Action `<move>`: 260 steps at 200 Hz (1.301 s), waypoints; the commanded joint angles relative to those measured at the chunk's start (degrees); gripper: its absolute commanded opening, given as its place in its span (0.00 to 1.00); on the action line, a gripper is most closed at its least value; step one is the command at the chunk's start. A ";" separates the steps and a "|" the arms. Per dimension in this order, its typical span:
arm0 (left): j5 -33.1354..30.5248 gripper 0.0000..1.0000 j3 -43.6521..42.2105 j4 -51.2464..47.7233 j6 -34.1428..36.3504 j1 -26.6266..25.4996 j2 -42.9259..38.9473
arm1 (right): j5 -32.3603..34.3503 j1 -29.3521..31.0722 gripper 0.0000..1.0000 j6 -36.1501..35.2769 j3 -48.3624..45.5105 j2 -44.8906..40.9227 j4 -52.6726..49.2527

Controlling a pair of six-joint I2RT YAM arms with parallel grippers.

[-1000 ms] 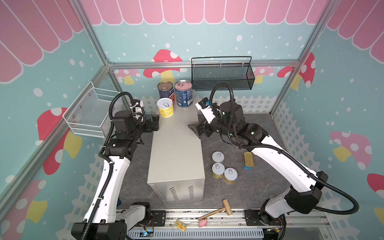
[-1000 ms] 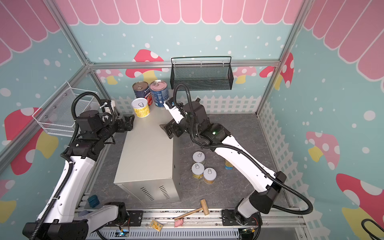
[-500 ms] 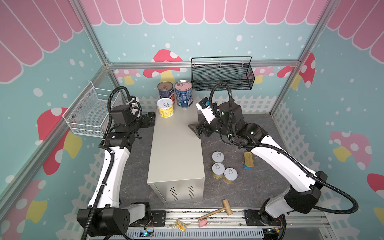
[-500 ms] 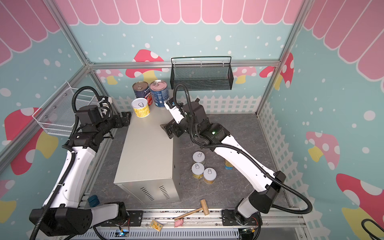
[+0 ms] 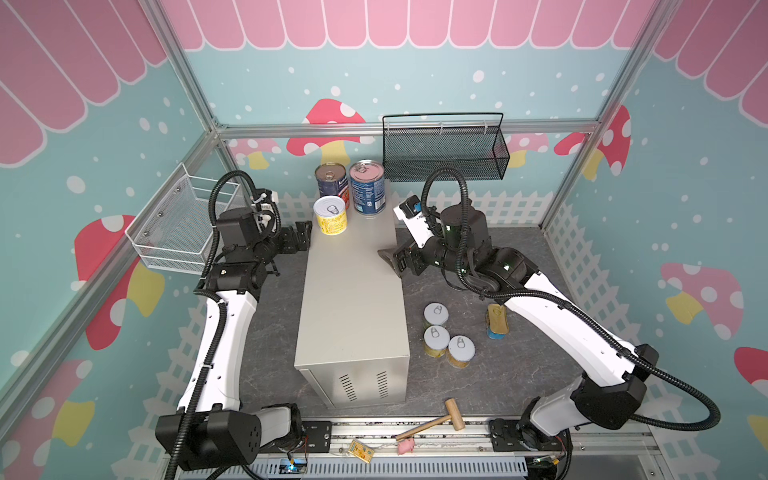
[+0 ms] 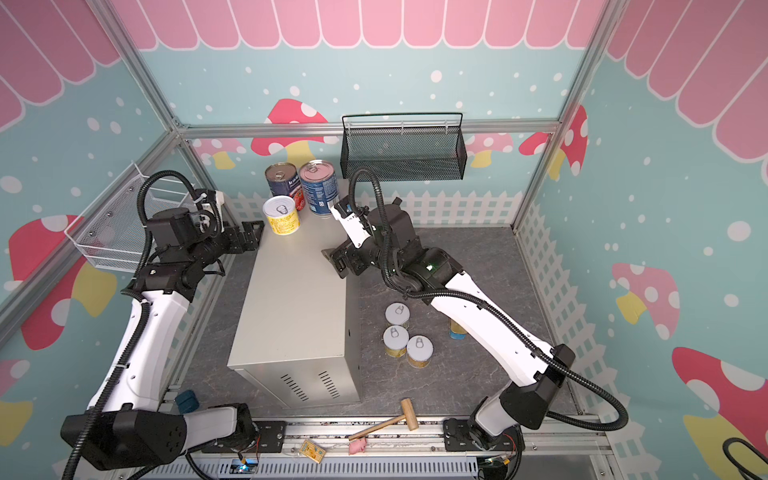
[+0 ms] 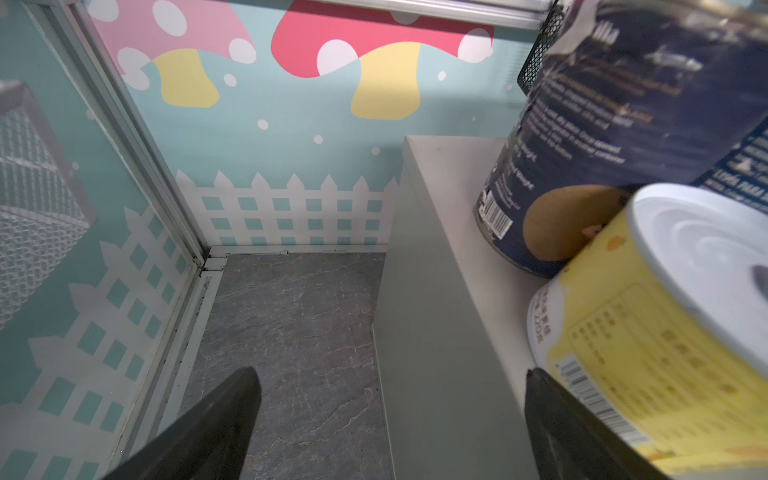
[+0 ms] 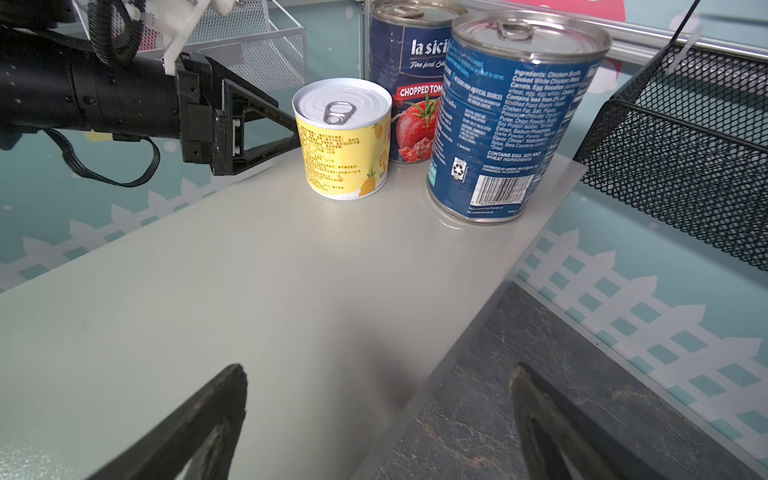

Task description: Place and organize the canned foods onto the counter

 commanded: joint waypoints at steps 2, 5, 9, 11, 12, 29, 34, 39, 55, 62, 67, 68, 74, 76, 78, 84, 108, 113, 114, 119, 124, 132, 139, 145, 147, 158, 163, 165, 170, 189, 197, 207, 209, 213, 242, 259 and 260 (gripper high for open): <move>3.05 0.99 2.46 1.10 1.21 0.48 0.52 | -1.29 0.50 0.99 -0.42 -0.69 -1.52 1.16; 3.22 0.99 2.55 1.11 1.18 0.50 0.59 | -1.28 0.50 0.99 -0.42 -0.69 -1.54 1.16; 3.36 0.99 2.58 1.10 1.09 0.51 0.55 | -1.29 0.48 1.00 -0.42 -0.73 -1.53 1.16; 3.50 0.99 2.59 1.06 1.09 0.46 0.60 | -1.28 0.49 0.99 -0.42 -0.76 -1.48 1.16; 3.56 0.99 2.59 1.08 1.08 0.44 0.65 | -1.28 0.50 0.99 -0.42 -0.77 -1.47 1.16; 3.92 0.99 2.59 1.21 1.11 0.50 0.79 | -1.39 0.50 1.00 -0.37 -0.93 -1.39 1.11; 3.90 0.99 2.49 1.26 1.07 0.51 0.86 | -1.32 0.50 0.99 -0.40 -0.95 -1.51 1.08; 3.81 0.99 2.37 1.35 1.06 0.47 0.83 | -1.23 0.50 0.99 -0.37 -0.95 -1.52 1.02; 4.04 0.99 2.32 1.54 1.12 0.50 1.01 | -0.15 0.50 0.99 -0.24 -1.11 -1.80 0.98; 4.32 0.99 2.31 1.63 1.02 0.51 1.01 | 0.83 0.50 0.99 0.12 -1.13 -1.97 0.89; 4.61 0.99 2.32 1.67 0.93 0.51 1.08 | 1.99 0.50 0.99 0.55 -1.13 -2.15 0.83; 4.65 0.99 2.32 1.65 0.95 0.51 1.11 | 2.11 0.50 0.99 0.64 -1.13 -2.16 0.82; 4.93 0.99 2.25 1.79 0.84 0.50 1.12 | 4.11 0.46 1.00 1.34 -1.06 -2.33 0.63; 4.94 0.99 2.24 1.78 0.83 0.51 1.14 | 4.79 0.49 0.99 1.58 -1.04 -2.41 0.52; 4.99 0.99 2.21 1.77 0.81 0.51 1.14 | 5.47 0.47 0.99 1.79 -1.04 -2.51 0.43; 5.19 0.99 2.23 1.85 0.73 0.44 1.16 | 7.16 0.50 0.99 2.31 -0.96 -2.66 0.22; 6.26 0.99 1.93 2.10 0.57 0.46 1.22 | 9.87 0.50 0.99 3.01 -1.04 -3.60 -0.13; 6.42 0.99 1.88 2.14 0.45 0.46 1.22 | 10.04 0.50 0.99 3.02 -1.05 -3.58 -0.16; 6.43 0.99 1.84 2.10 0.45 0.44 1.18 | 10.05 0.50 1.00 3.02 -1.04 -3.66 -0.16; 6.46 0.99 1.68 2.24 0.35 0.44 1.23 | 10.14 0.50 1.00 3.06 -1.04 -3.67 -0.16; 6.51 0.99 1.62 2.24 0.36 0.50 1.21 | 10.05 0.50 1.00 3.01 -1.04 -3.67 -0.24; 6.47 0.99 1.42 2.24 0.27 0.50 1.23 | 9.99 0.50 1.00 3.01 -1.08 -3.82 -0.25; 6.70 0.99 1.37 2.34 0.27 0.50 1.21 | 10.14 0.50 1.00 3.01 -1.04 -3.79 -0.25; 6.73 0.99 1.31 2.41 0.27 0.50 1.15 | 10.11 0.50 1.00 3.01 -1.04 -3.82 -0.34; 6.76 0.99 1.34 2.37 0.23 0.46 1.21 | 10.09 0.50 1.00 3.01 -1.04 -3.81 -0.34; 7.04 0.99 1.09 2.47 0.18 0.44 1.14 | 10.06 0.50 0.99 3.01 -1.13 -3.79 -0.34; 7.10 0.99 1.08 2.58 0.18 0.50 1.07 | 9.96 0.50 0.99 3.06 -1.13 -3.78 -0.34; 7.07 0.99 1.02 2.55 0.18 0.46 1.06 | 9.97 0.50 0.99 3.09 -1.13 -3.78 -0.34; 7.06 0.99 1.00 2.58 0.17 0.44 1.01 | 9.87 0.50 1.00 3.10 -1.13 -3.76 -0.34; 7.30 0.99 0.92 2.59 0.16 0.42 1.02 | 9.88 0.48 0.99 3.10 -1.08 -3.78 -0.28; 7.54 0.99 0.92 2.57 0.10 0.37 0.98 | 9.90 0.50 1.00 3.10 -1.04 -3.75 -0.33; 7.59 0.99 0.84 2.59 0.01 0.33 1.12 | 9.95 0.50 0.99 3.11 -1.04 -3.82 -0.29; 7.52 0.99 0.83 2.57 0.01 0.35 1.12 | 9.95 0.50 0.99 3.14 -1.04 -3.79 -0.32; 7.39 0.99 0.84 2.57 0.01 0.38 1.04 | 9.97 0.45 0.99 3.10 -0.97 -3.80 -0.30; 7.15 0.99 0.74 2.59 0.12 0.37 0.95 | 9.77 0.50 0.99 3.12 -0.88 -3.59 -0.29; 7.15 0.99 0.66 2.58 0.10 0.38 0.96 | 9.53 0.50 0.99 3.10 -0.86 -3.46 -0.25; 7.10 0.99 0.66 2.59 0.10 0.40 0.96 | 9.49 0.50 0.99 3.10 -0.86 -3.52 -0.25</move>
